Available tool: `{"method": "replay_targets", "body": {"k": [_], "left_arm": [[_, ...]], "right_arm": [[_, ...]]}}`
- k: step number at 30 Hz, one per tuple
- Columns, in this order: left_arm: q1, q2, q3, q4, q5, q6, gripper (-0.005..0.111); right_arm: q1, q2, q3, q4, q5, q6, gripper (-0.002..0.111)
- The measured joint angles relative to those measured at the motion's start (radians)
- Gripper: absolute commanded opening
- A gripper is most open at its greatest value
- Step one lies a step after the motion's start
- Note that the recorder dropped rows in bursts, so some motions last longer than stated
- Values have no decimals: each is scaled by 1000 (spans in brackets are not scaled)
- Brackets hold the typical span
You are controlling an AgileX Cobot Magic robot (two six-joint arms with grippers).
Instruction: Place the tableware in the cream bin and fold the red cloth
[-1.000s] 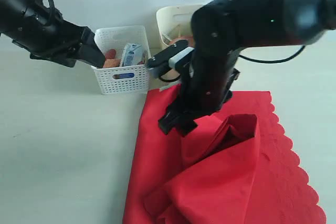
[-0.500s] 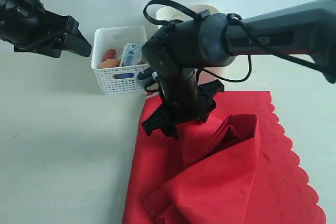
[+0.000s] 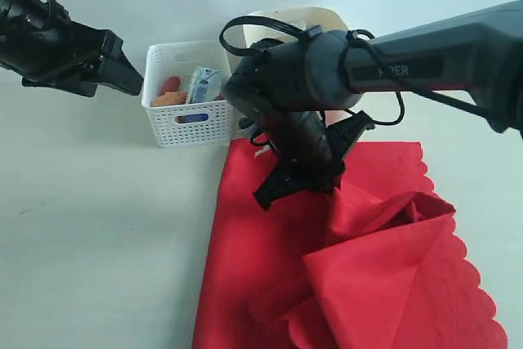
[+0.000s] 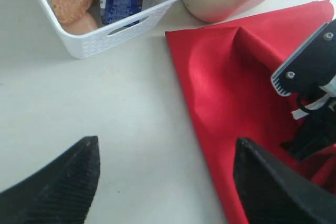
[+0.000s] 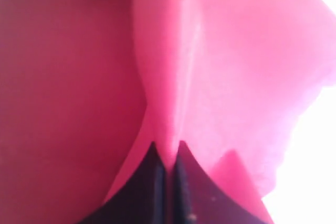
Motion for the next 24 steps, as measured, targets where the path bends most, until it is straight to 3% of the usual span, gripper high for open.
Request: {"method": "replay_targets", "body": {"k": [8, 21, 24], "left_arm": [[0, 0, 29, -111, 11, 126, 69], [-21, -2, 58, -355, 155, 601, 68], [-63, -2, 87, -417, 165, 713, 57]], "right_arm": [[-56, -35, 0, -74, 16, -86, 0], [-267, -67, 0, -46, -167, -274, 1], [-311, -67, 0, -31, -212, -291, 10]]}}
